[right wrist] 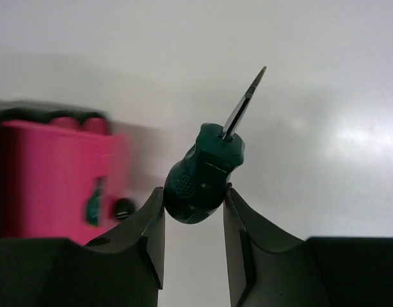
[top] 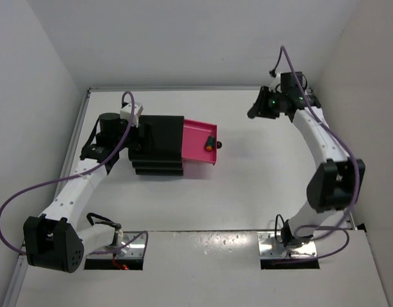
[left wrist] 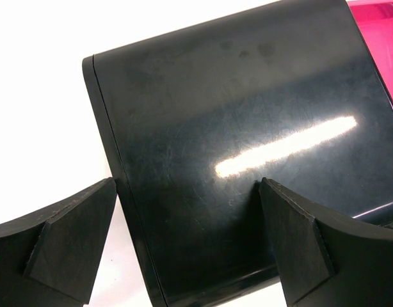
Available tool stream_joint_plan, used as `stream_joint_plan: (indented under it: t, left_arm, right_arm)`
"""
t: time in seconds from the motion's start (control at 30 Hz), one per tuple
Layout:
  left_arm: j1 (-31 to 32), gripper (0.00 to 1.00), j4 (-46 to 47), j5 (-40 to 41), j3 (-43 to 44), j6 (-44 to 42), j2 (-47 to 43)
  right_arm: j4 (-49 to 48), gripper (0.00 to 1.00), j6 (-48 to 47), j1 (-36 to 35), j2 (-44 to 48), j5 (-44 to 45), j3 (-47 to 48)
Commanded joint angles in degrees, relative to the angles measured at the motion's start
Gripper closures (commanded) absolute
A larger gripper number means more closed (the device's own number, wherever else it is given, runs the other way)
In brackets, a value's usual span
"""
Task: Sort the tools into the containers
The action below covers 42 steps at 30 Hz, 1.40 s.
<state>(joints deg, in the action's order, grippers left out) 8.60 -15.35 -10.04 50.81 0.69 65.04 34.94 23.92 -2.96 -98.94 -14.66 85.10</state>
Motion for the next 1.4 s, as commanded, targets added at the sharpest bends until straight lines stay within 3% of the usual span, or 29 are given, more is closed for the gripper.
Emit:
stream_joint_plan:
  t: [0.0, 0.2, 0.3, 0.73, 0.77, 0.8, 0.97, 1.17, 1.27, 1.37]
  left_arm:
    - [0.7, 0.01, -10.0, -1.6, -3.1, -0.7, 1.2]
    - [0.7, 0.01, -10.0, -1.6, -3.1, -0.7, 1.2]
    - [0.7, 0.01, -10.0, -1.6, -3.1, -0.7, 1.2]
    - [0.7, 0.01, -10.0, -1.1, -3.1, -0.7, 1.2]
    - [0.7, 0.01, -10.0, -1.1, -3.1, -0.7, 1.2]
    - [0.7, 0.01, -10.0, -1.1, -3.1, -0.7, 1.2]
    - [0.7, 0.01, -10.0, -1.6, -3.1, -0.7, 1.2]
    - [0.7, 0.01, -10.0, -1.6, -3.1, -0.7, 1.2]
    - [0.7, 0.01, -10.0, -1.6, -3.1, -0.7, 1.2]
    - [0.7, 0.01, -10.0, -1.6, -3.1, -0.7, 1.2]
  right_arm:
    - [-7.9, 1.0, -6.2, -5.4, 7.9, -7.8, -1.6]
    - [-11.4, 1.0, -11.6, -16.0, 11.0, -15.0, -4.0]
    - [-10.1, 1.0, -12.9, -19.9, 7.0, -16.0, -2.1]
    - [-6.6, 1.0, -16.7, -28.1, -2.6, -16.4, 2.3]
    - [-5.9, 0.98, -17.5, -28.1, -2.6, -17.1, 2.3]
    - [-5.8, 0.84, -17.5, -28.1, -3.1, -17.7, 2.3]
    - [-5.8, 0.52, -18.1, -28.1, -3.1, -18.3, 2.3]
    - [-5.8, 0.36, -19.0, -27.3, -3.7, -19.7, 4.3]
    - [-5.3, 0.36, -19.1, -23.3, -2.1, -21.2, 8.7]
    - [-10.0, 0.36, -12.4, -16.4, 0.9, -29.6, 8.2]
